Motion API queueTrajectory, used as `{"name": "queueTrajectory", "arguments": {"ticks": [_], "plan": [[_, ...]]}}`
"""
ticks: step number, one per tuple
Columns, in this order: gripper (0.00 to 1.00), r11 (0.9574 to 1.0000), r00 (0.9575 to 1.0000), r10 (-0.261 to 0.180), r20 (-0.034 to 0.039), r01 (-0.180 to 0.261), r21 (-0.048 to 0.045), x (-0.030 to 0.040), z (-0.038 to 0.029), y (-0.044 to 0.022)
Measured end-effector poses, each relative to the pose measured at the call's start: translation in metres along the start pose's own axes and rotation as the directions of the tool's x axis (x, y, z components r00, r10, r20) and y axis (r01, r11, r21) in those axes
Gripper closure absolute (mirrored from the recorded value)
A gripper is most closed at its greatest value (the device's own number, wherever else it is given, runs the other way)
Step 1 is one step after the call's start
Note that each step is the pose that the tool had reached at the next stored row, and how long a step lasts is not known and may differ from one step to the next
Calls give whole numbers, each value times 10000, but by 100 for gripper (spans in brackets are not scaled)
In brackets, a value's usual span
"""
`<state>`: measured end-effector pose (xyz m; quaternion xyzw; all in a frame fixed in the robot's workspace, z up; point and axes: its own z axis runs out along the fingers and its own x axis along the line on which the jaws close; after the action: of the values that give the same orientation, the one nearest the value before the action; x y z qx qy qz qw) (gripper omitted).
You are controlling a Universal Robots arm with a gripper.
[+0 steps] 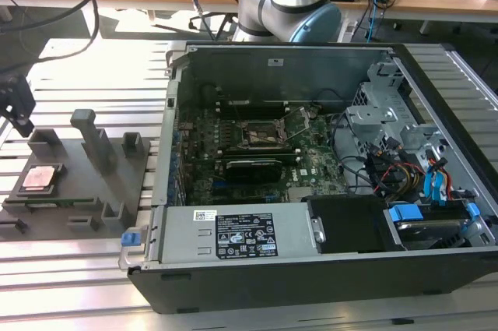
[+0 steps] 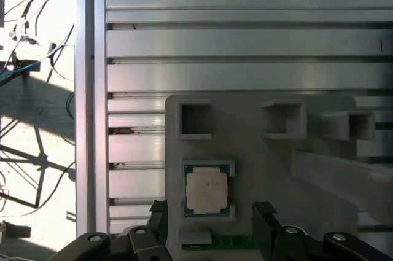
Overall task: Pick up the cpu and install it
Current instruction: 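Pick up the cpu and move it towards the insertion slot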
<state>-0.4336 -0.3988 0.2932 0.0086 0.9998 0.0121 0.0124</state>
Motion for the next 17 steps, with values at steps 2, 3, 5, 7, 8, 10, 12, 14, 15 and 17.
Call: {"name": "queueTrajectory", "arguments": {"ticks": [2,3,5,7,8,10,12,14,15,17], "plan": [[34,10000,10000,-1,0,1,1,0,10,0],[34,10000,10000,-1,0,1,0,0,21,-1],[34,10000,10000,-1,0,1,0,0,29,-1],[34,10000,10000,-1,0,1,0,1,40,-1],[34,10000,10000,-1,0,1,1,1,46,-1],[34,10000,10000,-1,0,1,1,1,54,-1],[34,10000,10000,0,1,0,0,2,64,-2],[34,10000,10000,-1,0,1,0,2,73,-2],[34,10000,10000,-1,1,1,0,2,77,-2],[34,10000,10000,-1,0,1,0,2,88,-2]]}}
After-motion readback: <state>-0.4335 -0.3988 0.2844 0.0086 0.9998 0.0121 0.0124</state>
